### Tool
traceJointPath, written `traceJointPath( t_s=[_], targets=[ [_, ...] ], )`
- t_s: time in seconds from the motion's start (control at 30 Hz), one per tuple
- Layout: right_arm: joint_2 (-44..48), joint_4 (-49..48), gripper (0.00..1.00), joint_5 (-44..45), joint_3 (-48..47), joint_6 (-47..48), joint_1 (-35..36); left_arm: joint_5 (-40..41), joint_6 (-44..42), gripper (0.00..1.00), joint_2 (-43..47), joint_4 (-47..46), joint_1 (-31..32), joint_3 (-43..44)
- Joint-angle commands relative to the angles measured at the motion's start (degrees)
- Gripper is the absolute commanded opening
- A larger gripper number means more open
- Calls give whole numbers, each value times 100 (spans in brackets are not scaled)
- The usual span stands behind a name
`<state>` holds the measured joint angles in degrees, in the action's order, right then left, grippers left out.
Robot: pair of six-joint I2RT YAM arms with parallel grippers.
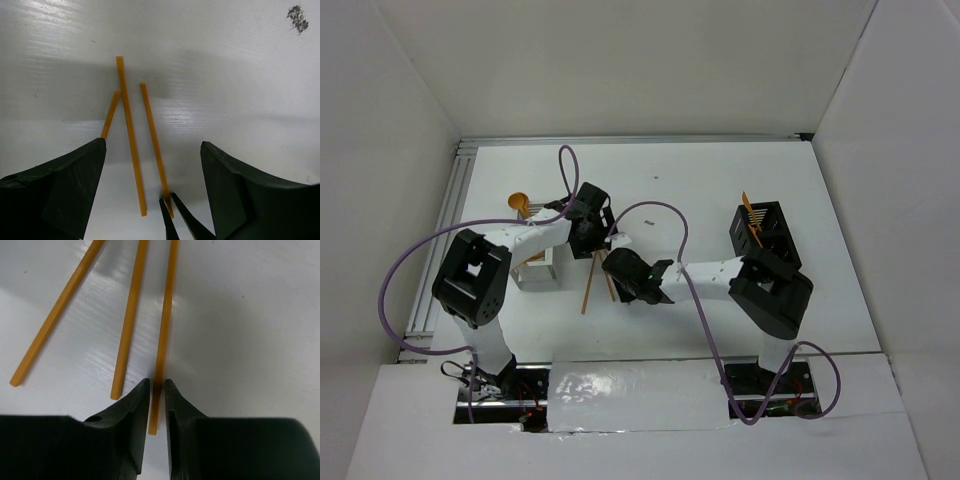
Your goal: Sort the eating utensils into containers
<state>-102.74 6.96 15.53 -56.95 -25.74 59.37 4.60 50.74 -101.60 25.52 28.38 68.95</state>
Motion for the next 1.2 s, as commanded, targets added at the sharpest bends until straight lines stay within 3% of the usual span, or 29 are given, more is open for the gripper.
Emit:
traceJointPath(
  t_s=[0.0, 0.17, 0.4, 0.8, 1.03, 1.1, 1.17],
  targets=[
    [-273, 438, 22, 188, -80, -116, 21, 76, -117, 89, 35, 67, -8, 172],
    [-457, 438, 1, 187, -80, -116, 48, 102, -126, 89, 18, 102, -17, 207],
    [-55, 490, 0, 241, 113, -221, -75, 155, -161, 89, -61, 251, 88, 374],
    [2001, -291, 0, -75, 737, -555, -488, -626, -20, 87, 176, -187, 106, 383],
    [1986, -353, 0, -279, 791, -581, -506, -952, 217, 85, -79, -390, 212, 724],
    [2108, -414, 0, -331, 843, -617, -514, -882, 217, 81, -202, -355, 273, 813],
    [2240, -467, 0, -270, 905, -652, -497, -856, 226, 64, -263, -337, 361, 892]
  ],
)
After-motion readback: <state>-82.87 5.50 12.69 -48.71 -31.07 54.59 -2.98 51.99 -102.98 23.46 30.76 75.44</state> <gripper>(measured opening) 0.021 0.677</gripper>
